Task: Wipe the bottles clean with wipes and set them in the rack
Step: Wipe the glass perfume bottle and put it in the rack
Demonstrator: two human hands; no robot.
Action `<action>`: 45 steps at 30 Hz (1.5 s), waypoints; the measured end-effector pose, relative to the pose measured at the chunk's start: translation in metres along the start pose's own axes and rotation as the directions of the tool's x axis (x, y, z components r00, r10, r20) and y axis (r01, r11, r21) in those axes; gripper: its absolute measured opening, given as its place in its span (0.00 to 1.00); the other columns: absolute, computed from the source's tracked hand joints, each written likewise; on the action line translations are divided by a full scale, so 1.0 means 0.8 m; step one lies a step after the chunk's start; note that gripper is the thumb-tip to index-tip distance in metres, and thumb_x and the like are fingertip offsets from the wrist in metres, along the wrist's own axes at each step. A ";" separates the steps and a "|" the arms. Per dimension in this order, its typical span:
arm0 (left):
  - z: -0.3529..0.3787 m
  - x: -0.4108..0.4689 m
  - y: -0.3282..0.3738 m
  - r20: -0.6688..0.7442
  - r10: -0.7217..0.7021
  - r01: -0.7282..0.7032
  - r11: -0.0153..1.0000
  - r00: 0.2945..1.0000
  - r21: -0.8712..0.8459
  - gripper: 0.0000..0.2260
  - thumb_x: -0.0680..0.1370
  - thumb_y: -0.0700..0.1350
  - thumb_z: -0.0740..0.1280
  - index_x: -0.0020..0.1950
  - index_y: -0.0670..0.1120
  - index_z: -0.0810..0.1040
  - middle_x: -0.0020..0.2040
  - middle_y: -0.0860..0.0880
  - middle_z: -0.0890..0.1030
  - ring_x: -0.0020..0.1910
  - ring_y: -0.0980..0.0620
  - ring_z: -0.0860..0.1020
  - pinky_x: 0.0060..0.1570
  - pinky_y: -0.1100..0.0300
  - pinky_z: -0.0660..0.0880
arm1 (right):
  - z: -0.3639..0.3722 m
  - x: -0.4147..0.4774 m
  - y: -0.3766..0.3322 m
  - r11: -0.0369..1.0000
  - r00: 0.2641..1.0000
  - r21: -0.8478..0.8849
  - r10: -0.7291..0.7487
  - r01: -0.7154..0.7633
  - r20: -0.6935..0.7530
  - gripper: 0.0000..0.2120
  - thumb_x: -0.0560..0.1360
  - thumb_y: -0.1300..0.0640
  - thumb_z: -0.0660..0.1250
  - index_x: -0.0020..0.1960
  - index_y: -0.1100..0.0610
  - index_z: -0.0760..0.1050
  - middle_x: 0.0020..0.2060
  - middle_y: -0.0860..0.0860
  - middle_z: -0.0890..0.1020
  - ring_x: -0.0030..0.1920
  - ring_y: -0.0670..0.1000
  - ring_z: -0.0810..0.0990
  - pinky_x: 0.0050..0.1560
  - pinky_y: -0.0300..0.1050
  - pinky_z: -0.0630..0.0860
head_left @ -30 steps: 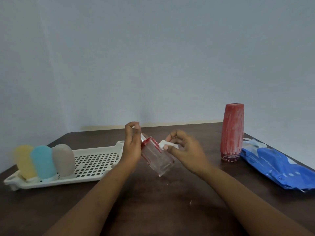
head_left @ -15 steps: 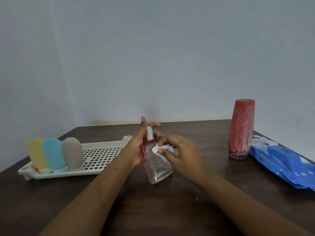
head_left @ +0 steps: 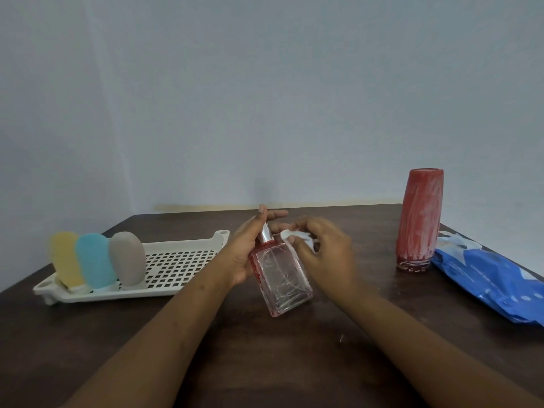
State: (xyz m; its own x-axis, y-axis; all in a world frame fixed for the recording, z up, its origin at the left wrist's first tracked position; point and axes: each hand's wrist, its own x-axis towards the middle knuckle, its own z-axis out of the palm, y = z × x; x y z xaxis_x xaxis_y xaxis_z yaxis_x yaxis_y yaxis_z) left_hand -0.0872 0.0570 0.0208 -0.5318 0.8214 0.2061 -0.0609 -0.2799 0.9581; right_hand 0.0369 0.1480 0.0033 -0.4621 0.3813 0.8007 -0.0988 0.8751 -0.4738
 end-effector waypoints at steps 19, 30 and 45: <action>0.003 0.005 -0.003 0.021 0.010 -0.011 1.000 1.000 0.027 0.20 0.77 0.59 0.58 0.56 0.46 0.79 0.46 0.47 0.84 0.43 0.50 0.83 0.43 0.57 0.81 | -0.010 0.004 -0.001 0.976 0.955 0.000 -0.212 0.216 0.206 0.08 0.73 0.62 0.67 0.50 0.54 0.80 0.47 0.42 0.79 0.50 0.33 0.73 0.50 0.22 0.65; 0.003 0.008 -0.004 0.001 0.028 -0.028 0.999 1.000 0.026 0.20 0.78 0.58 0.58 0.57 0.45 0.78 0.43 0.46 0.84 0.48 0.48 0.83 0.46 0.56 0.80 | -0.002 -0.008 -0.024 0.939 0.840 0.055 -0.328 0.339 0.432 0.10 0.73 0.56 0.63 0.48 0.53 0.83 0.45 0.45 0.80 0.49 0.42 0.74 0.48 0.33 0.70; 0.003 0.006 -0.004 0.012 0.014 -0.015 0.994 1.000 0.106 0.20 0.80 0.58 0.56 0.55 0.45 0.78 0.41 0.47 0.82 0.38 0.52 0.82 0.36 0.61 0.79 | 0.012 -0.008 -0.020 0.927 0.890 -0.022 -0.352 0.374 0.290 0.11 0.74 0.61 0.66 0.55 0.55 0.81 0.48 0.48 0.81 0.52 0.46 0.75 0.52 0.34 0.70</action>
State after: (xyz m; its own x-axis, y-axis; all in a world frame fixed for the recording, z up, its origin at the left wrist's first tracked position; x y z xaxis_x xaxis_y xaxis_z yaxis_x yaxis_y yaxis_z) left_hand -0.0875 0.0632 0.0190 -0.5227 0.8231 0.2220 0.0369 -0.2383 0.9705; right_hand 0.0331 0.1291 0.0023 -0.6318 -0.0549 0.7732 -0.2449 0.9605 -0.1320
